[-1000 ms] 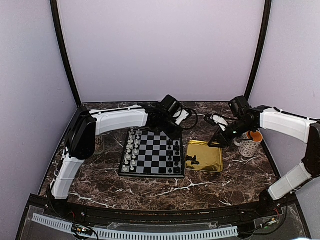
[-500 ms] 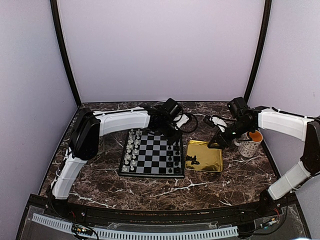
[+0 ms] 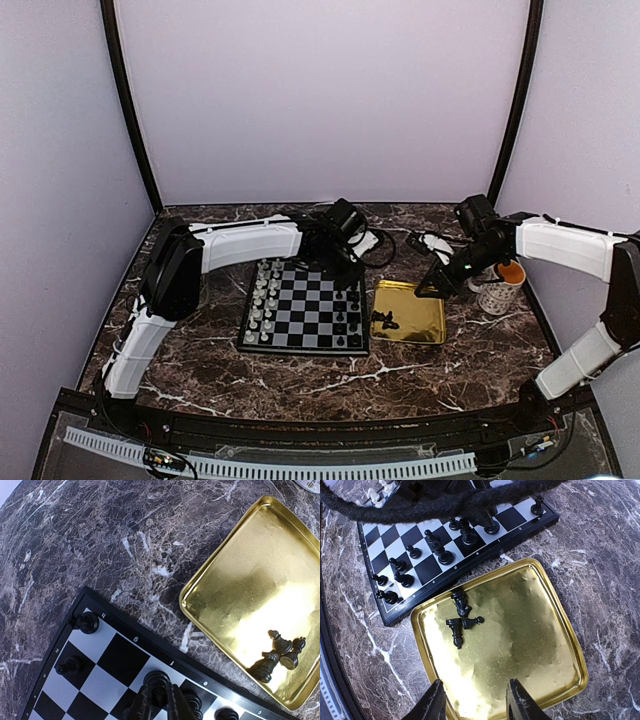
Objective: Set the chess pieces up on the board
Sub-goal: Place the bishop on c8.
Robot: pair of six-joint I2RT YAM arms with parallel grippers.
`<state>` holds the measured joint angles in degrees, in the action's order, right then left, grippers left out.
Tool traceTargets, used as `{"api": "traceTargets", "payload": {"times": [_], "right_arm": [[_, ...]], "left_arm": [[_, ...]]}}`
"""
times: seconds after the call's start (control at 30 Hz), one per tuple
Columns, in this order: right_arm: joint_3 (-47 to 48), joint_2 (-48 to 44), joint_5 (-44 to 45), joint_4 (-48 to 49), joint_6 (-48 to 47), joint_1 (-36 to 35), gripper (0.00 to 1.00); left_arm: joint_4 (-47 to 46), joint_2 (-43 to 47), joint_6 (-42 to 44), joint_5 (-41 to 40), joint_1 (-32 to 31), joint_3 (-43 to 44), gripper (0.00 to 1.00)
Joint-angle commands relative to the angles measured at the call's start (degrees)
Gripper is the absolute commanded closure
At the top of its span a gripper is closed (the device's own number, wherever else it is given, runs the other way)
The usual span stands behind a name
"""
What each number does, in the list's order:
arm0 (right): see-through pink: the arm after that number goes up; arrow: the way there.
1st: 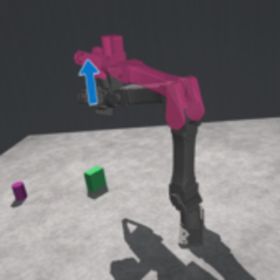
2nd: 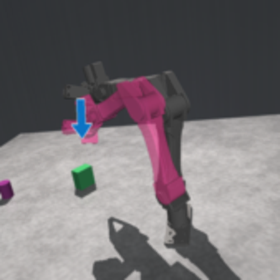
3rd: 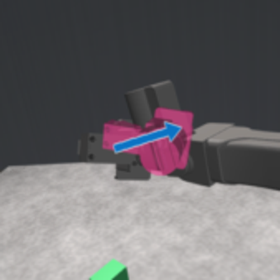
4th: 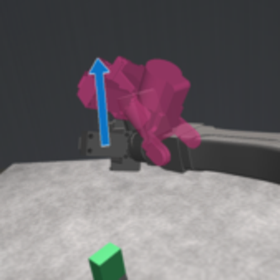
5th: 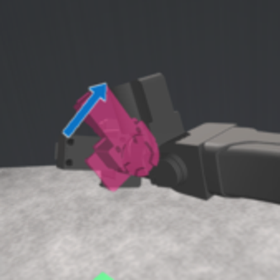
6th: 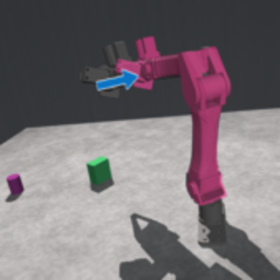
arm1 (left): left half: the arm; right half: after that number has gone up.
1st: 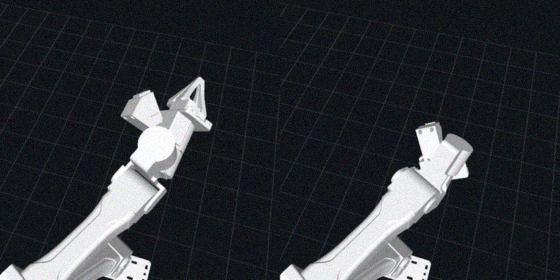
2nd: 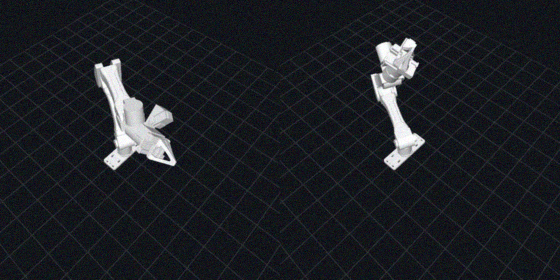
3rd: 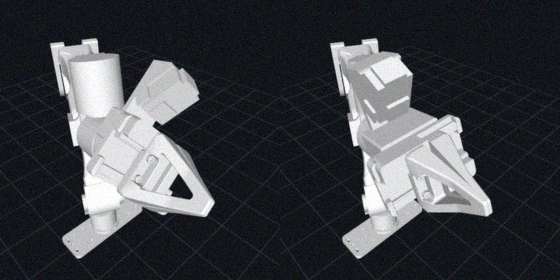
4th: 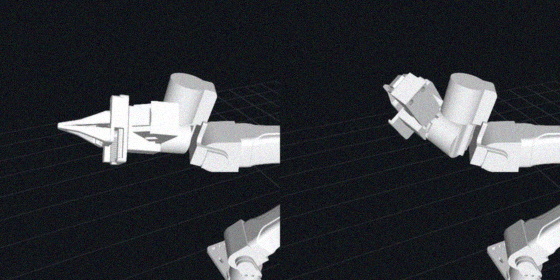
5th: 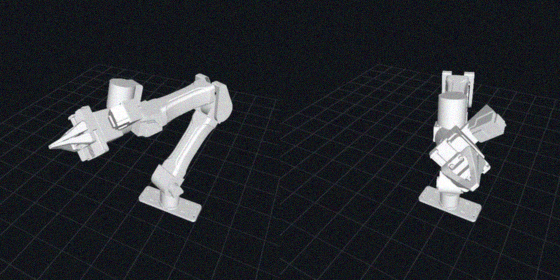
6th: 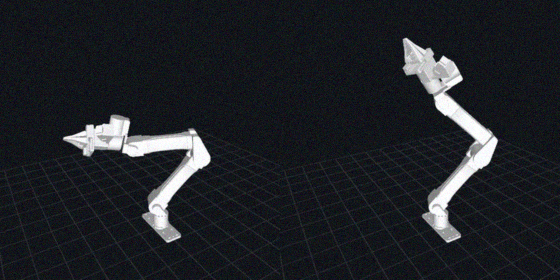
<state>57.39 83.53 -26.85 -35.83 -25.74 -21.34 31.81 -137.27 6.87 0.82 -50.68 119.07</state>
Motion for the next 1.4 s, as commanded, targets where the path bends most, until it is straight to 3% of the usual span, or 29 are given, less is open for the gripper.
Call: {"api": "traceTargets", "payload": {"times": [0.0, 0.6, 0.87, 1.13, 1.37], "right_arm": [[0.0, 0.7, -0.8, 0.0, -0.6, 0.2, 0.59], [0.1, 1.1, -0.9, -0.3, -0.7, 0.2, 0.59], [0.2, 1.1, -1.0, -0.4, -0.8, 0.2, 0.59], [0.4, 1.1, -2.1, -0.8, -0.9, 0.2, 0.59], [1.0, 2.0, -2.6, -1.1, -1.0, 0.2, 0.59]], "left_arm": [[1.5, 0.0, 0.2, 0.4, -0.1, 1.6, 0.87], [2.0, -0.1, 0.1, 1.1, -0.1, 1.7, 0.82], [0.4, 0.5, -0.7, -3.1, -0.1, 2.2, 0.81], [-1.8, 4.0, -0.1, -5.8, -0.1, 1.5, 0.78], [-2.4, 9.7, -1.1, -2.9, -0.2, -1.3, 0.78]]}}
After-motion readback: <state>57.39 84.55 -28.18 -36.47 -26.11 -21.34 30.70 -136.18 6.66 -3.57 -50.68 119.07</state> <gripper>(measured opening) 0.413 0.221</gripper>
